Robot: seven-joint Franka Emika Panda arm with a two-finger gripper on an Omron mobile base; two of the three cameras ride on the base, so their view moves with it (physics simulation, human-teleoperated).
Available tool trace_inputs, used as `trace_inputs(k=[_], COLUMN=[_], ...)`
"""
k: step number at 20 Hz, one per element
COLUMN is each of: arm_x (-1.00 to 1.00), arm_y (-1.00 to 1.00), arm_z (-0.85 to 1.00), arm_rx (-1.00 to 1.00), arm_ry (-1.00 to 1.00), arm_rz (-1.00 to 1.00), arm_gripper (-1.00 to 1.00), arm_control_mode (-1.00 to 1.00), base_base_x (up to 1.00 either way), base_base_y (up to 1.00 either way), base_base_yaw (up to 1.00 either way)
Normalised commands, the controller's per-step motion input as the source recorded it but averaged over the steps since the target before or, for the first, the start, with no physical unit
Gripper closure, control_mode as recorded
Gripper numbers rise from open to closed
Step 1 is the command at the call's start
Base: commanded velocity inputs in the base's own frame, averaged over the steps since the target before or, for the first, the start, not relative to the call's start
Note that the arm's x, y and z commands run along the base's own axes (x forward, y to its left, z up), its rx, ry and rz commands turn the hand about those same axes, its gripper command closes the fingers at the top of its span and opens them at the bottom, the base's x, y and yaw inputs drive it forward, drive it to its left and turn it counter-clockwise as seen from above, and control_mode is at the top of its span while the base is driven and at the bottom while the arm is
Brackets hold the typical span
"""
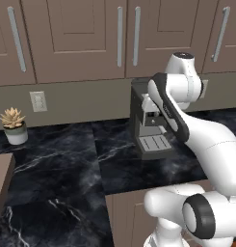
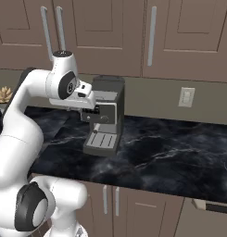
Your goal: Navigate to the toaster.
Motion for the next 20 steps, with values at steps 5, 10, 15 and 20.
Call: trace_inputs(k=[5, 10, 15, 20], arm_x=[0.0, 0.0, 0.0, 0.0], arm_y=[0.0, 0.0, 0.0, 0.0], arm_z=[0.0, 0.0, 0.0, 0.0], arm_rx=[0.0, 0.0, 0.0, 0.0], arm_ry=[0.0, 0.0, 0.0, 0.0], arm_rz=[0.0, 0.0, 0.0, 0.0], arm_gripper=[-1.0, -1.0, -1.0, -1.0], arm_control_mode=[1.0, 1.0, 1.0, 1.0], base_base_x=[0.0, 0.0, -0.11, -0.08], base_base_y=[0.0, 0.0, 0.0, -0.07], base_base_yaw=[0.0, 0.0, 0.0, -0.13])
